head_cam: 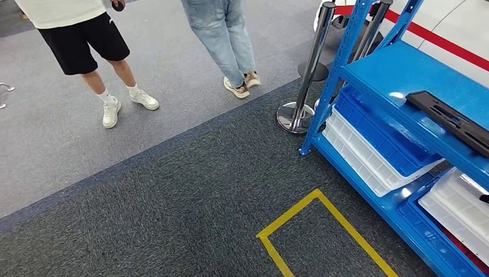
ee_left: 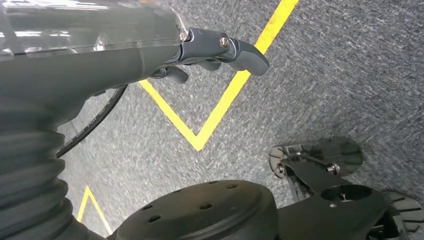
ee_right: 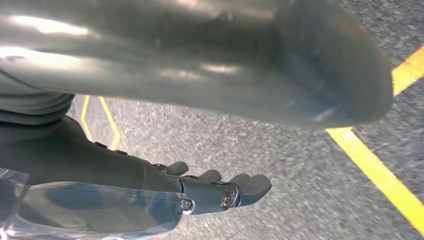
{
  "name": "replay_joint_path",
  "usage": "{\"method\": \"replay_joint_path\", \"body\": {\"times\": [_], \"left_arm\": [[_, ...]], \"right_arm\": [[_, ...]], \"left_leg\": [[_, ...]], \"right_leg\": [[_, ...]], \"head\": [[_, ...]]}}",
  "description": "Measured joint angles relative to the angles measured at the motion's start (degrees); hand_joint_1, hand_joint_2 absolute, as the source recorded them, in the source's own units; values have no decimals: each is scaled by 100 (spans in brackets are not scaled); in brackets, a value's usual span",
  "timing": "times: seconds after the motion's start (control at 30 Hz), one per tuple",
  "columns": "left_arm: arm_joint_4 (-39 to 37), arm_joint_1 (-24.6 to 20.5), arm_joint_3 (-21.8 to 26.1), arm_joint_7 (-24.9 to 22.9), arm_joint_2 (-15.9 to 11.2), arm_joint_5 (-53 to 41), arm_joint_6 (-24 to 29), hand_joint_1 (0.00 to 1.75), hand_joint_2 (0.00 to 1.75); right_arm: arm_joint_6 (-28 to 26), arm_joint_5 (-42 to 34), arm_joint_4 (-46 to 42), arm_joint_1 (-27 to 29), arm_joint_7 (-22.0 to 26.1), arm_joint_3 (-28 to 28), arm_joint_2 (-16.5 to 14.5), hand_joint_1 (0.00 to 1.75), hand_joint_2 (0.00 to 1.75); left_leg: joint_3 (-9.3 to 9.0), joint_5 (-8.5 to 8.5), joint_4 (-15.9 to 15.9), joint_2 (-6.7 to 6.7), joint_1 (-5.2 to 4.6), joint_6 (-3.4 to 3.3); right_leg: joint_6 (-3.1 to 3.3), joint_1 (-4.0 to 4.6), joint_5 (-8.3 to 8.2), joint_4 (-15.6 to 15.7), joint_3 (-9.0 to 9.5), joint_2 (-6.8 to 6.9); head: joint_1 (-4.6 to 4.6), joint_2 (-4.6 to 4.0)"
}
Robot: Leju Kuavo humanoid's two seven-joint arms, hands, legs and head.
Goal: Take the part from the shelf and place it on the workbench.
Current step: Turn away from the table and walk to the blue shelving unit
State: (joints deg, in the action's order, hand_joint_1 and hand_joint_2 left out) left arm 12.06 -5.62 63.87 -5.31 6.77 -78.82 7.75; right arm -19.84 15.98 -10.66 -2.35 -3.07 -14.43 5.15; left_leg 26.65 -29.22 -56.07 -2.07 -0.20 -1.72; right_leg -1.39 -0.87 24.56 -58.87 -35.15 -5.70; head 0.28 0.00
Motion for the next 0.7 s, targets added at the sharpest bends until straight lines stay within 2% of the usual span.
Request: {"method": "replay_joint_path", "body": {"times": [0.07,0.1,0.13,0.17,0.2,0.23,0.27,0.3,0.37,0.4,0.47,0.53,0.6,0.63,0.67,0.7], "left_arm": [[0,19,0,0,7,1,-2,0,175],[0,28,0,-1,5,3,-2,0,175],[0,36,0,-1,3,5,-2,0,175],[0,40,0,-3,0,5,-2,0,175],[0,43,0,-12,-2,5,-2,0,175],[0,46,0,-24,-3,6,-3,0,175],[0,47,0,-40,-2,8,-5,0,175],[0,49,0,-57,-2,10,-8,0,175],[0,53,0,-95,-3,10,-16,0,175],[0,51,0,-120,-3,8,-21,0,175],[0,37,0,-183,-4,4,-30,0,175],[0,21,1,-234,-5,10,-37,0,175],[0,-19,2,-263,-6,32,-55,0,175],[0,-48,3,-268,-6,45,-68,0,175],[0,-76,4,-269,-6,54,-80,0,175],[0,-93,4,-266,-6,60,-87,0,175]], "right_arm": [[-1,1,4,-12,-1,0,4,0,0],[2,3,4,-21,-1,0,4,0,0],[6,4,4,-28,-1,0,5,0,0],[11,7,4,-27,-1,0,4,0,0],[16,15,5,-22,-3,0,2,0,0],[22,29,5,-19,-7,0,2,0,0],[26,48,6,-17,-10,0,3,0,0],[33,66,6,-21,-14,0,5,0,0],[57,92,6,-40,-14,0,9,0,0],[72,101,6,-45,-14,0,8,0,0],[97,126,7,-45,-13,0,6,0,0],[117,158,7,-51,-19,0,5,0,0],[154,186,7,-75,-42,2,5,0,0],[177,195,7,-88,-62,4,5,0,0],[202,200,8,-99,-84,6,5,0,0],[220,203,8,-106,-102,8,4,0,0]], "left_leg": [[-33,77,101,144,28,-50],[-29,87,117,215,23,-66],[-20,88,116,294,20,-72],[-15,81,115,367,19,-69],[-16,69,113,438,21,-60],[-23,51,108,503,27,-45],[-40,27,98,560,35,-22],[-60,-5,79,616,37,10],[-88,-84,23,714,16,82],[-97,-115,5,760,-2,115],[-125,-156,-2,829,-9,170],[-80,-304,-178,670,16,229],[192,-642,-810,390,35,265],[374,-810,-1222,316,33,270],[518,-910,-1557,284,29,271],[582,-894,-1711,271,26,262]], "right_leg": [[-31,16,247,-360,-178,248],[-49,20,436,-702,-340,381],[-71,7,603,-1074,-512,449],[-97,-12,689,-1351,-632,484],[-124,-34,673,-1449,-661,513],[-148,-55,559,-1327,-578,545],[-167,-75,383,-1013,-395,602],[-179,-84,231,-618,-177,714],[-113,-62,87,-78,113,872],[-63,-43,100,6,149,897],[30,-29,118,-3,130,798],[100,-42,116,14,128,706],[156,-46,116,25,131,623],[173,-40,119,23,134,578],[182,-32,123,22,142,524],[188,-26,125,21,155,459]], "head": [[20,0],[28,0],[34,0],[33,0],[33,0],[33,0],[34,0],[35,0],[30,0],[22,0],[9,1],[-6,1],[-21,1],[-22,1],[-22,0],[-22,0]]}}
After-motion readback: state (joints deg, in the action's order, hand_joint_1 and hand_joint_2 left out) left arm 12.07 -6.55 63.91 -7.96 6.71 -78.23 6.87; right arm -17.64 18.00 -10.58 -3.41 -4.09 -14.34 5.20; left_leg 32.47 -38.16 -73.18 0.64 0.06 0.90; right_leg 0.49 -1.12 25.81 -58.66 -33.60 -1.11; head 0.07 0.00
